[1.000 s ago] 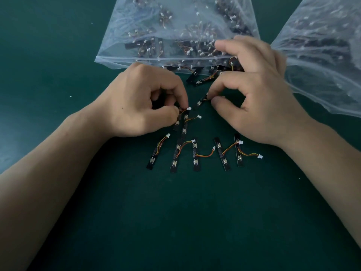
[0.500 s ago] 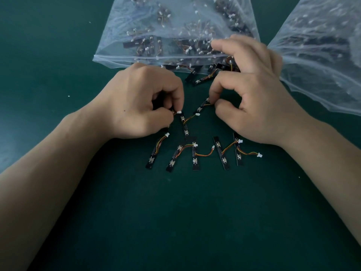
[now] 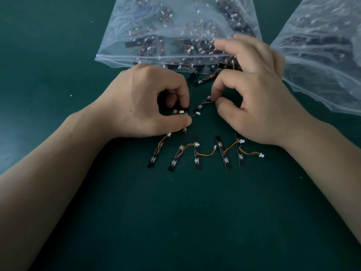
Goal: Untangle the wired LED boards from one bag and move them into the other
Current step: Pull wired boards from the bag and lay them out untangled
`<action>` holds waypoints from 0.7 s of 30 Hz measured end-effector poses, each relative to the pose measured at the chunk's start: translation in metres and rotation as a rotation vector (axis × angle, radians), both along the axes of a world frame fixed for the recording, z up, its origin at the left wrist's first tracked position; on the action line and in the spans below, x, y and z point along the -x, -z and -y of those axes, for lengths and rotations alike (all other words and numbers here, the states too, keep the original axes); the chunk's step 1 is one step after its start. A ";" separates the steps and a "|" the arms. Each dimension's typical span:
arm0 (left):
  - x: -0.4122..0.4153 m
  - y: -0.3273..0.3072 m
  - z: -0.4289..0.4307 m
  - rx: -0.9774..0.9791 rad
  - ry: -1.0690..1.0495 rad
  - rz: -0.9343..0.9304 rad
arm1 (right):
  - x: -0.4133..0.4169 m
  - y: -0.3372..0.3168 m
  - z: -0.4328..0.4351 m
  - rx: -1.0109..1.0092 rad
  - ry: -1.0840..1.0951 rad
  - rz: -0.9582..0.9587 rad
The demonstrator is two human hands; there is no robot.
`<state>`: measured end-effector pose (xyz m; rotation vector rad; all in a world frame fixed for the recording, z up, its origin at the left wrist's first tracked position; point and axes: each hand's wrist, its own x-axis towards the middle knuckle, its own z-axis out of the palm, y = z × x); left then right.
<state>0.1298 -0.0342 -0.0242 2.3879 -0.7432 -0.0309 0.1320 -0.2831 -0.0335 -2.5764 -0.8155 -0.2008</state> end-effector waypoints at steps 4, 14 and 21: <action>-0.001 0.001 -0.001 -0.002 -0.012 -0.003 | 0.001 -0.001 0.000 0.011 -0.065 0.003; 0.000 0.000 -0.001 -0.013 -0.009 -0.022 | 0.001 -0.003 0.002 0.059 -0.149 -0.017; 0.002 -0.004 -0.002 -0.012 0.003 -0.053 | -0.001 -0.002 0.005 -0.093 -0.092 -0.011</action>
